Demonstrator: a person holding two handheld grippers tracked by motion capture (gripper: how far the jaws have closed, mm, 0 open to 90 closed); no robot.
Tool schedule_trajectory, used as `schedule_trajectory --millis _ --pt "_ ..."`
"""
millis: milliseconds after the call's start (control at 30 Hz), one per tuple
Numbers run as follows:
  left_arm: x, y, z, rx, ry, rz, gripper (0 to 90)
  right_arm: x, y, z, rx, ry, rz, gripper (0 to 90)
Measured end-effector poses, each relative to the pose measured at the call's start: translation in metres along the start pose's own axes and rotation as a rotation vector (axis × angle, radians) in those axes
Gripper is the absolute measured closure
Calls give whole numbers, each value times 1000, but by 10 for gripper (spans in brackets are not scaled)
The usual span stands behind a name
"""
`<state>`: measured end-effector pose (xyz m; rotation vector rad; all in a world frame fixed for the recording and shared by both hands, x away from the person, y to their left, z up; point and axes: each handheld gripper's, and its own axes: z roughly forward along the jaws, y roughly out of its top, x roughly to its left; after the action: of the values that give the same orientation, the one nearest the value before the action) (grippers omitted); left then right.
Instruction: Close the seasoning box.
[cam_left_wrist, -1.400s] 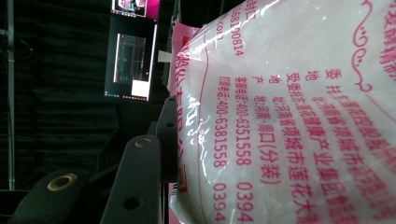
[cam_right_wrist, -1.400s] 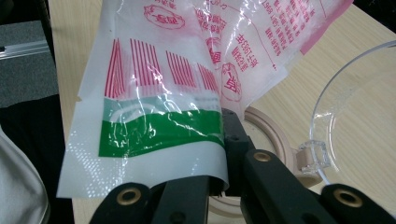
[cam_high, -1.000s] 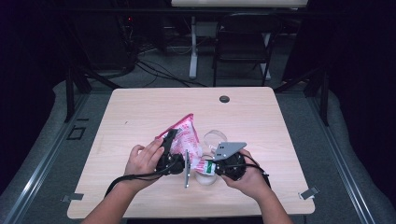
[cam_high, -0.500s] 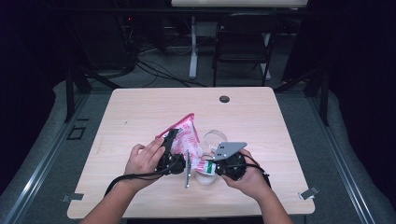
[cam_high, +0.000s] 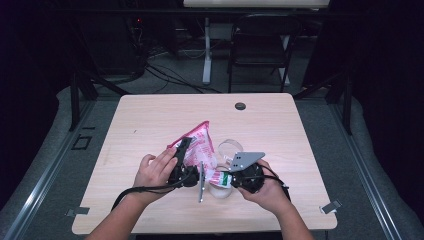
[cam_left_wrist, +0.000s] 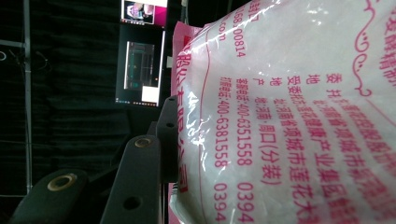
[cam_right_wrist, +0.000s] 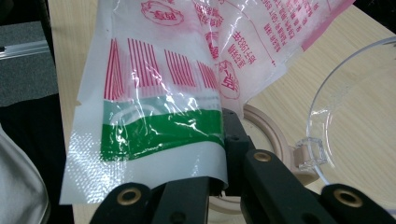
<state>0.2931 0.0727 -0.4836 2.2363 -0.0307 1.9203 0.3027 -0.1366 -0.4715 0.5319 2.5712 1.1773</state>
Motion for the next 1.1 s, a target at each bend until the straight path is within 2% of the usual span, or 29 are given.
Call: schedule_trajectory --millis 300,500,600,1100 --pt "1 2 0 -10 22 -6 636 -2 0 -3 -11 -2 5 900" --pt "-4 0 1 -2 6 -2 636 -1 -1 0 9 -5 -1 900" --pt "-4 0 1 -5 16 3 636 -1 -1 1 14 0 -7 900" --pt "-4 -2 0 -7 8 -5 636 0 -2 4 13 3 2 900"
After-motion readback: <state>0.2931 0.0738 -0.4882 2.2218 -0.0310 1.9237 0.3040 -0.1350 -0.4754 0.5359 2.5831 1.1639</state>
